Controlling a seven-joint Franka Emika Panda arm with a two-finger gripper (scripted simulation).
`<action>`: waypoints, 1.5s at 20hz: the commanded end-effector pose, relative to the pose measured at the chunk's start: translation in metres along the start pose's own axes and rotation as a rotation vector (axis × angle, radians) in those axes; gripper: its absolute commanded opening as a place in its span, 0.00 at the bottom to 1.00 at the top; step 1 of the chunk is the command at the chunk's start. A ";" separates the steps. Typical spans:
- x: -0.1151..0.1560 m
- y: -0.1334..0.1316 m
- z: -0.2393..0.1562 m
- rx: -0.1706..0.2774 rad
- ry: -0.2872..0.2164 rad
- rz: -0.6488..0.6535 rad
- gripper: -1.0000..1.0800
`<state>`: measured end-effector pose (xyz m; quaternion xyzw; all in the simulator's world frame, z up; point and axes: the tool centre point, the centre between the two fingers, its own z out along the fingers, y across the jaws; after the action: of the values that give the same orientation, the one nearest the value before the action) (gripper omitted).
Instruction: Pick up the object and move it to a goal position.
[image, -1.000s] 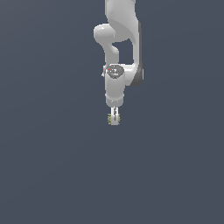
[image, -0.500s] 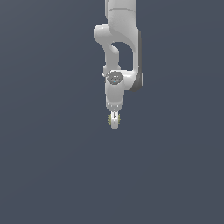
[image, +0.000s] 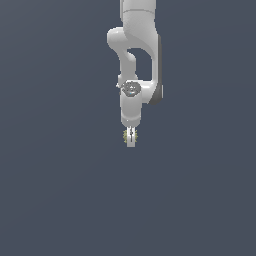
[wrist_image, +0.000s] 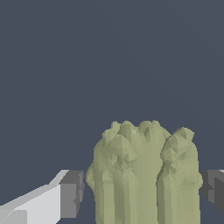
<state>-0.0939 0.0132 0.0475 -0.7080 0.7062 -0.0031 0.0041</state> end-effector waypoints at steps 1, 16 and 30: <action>0.000 0.000 0.000 0.000 0.000 0.000 0.00; -0.009 0.002 -0.056 -0.002 0.000 0.001 0.00; -0.030 0.006 -0.191 -0.004 0.005 0.004 0.00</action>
<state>-0.1011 0.0404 0.2229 -0.7068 0.7074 -0.0030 0.0016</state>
